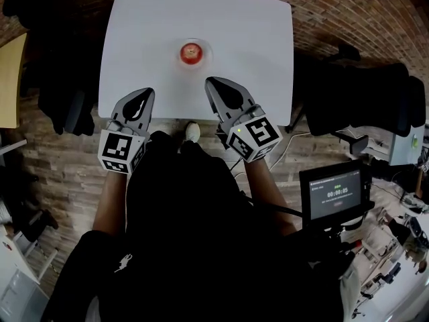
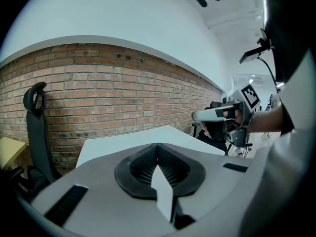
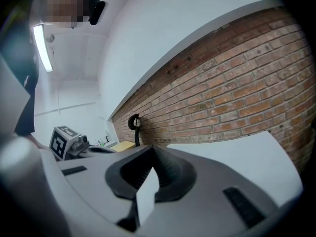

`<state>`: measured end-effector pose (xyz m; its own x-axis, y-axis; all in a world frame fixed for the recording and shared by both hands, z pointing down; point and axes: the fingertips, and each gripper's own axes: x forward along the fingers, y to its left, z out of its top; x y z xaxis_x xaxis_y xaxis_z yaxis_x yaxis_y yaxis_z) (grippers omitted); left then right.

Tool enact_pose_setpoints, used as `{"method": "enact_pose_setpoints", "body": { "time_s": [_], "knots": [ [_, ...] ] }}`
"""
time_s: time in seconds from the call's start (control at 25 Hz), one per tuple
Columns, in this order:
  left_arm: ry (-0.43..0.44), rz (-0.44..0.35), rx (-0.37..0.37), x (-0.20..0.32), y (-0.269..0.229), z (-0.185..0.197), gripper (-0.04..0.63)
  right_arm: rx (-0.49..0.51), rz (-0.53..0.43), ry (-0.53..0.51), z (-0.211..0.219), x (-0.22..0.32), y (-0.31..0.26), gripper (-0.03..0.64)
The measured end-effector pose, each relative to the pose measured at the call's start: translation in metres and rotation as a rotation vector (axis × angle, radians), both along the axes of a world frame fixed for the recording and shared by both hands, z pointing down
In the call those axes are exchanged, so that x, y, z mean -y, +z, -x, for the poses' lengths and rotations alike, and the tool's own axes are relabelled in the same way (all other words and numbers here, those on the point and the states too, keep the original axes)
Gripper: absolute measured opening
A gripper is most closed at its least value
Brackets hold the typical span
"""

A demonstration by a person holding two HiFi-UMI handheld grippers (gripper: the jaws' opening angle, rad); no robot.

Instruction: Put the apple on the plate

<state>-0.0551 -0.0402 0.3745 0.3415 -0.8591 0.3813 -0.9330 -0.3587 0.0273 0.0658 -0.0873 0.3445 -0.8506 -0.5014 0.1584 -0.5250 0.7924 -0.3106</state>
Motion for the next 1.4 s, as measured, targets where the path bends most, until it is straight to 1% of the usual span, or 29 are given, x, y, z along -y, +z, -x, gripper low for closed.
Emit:
{"method": "enact_pose_setpoints", "body": {
  "time_s": [0.28,0.52,0.76,0.96,1.08,1.24,1.4],
  "knots": [
    [-0.016,0.012,0.005,-0.008,-0.001,0.004,0.006,0.008,0.003,-0.021,0.007,-0.004,-0.002,0.0],
    [-0.003,0.015,-0.005,-0.003,-0.001,0.001,0.006,0.002,-0.008,-0.022,0.01,-0.001,-0.004,0.0],
    [0.036,0.006,-0.015,0.001,0.001,0.011,0.006,-0.017,-0.021,0.006,0.023,-0.002,-0.005,0.0],
    [0.07,0.014,-0.045,0.011,0.005,0.015,0.006,-0.064,-0.018,0.038,0.025,0.003,0.007,0.0],
    [0.091,0.032,-0.061,0.016,0.011,0.019,0.006,-0.091,-0.008,0.062,0.027,0.006,0.015,0.0],
    [0.121,0.061,-0.076,0.021,0.03,0.037,0.006,-0.12,0.008,0.091,0.043,0.01,0.033,0.0],
    [0.159,0.072,-0.079,0.029,0.034,0.036,0.006,-0.123,0.022,0.116,0.042,0.018,0.039,0.0]
  ]
}}
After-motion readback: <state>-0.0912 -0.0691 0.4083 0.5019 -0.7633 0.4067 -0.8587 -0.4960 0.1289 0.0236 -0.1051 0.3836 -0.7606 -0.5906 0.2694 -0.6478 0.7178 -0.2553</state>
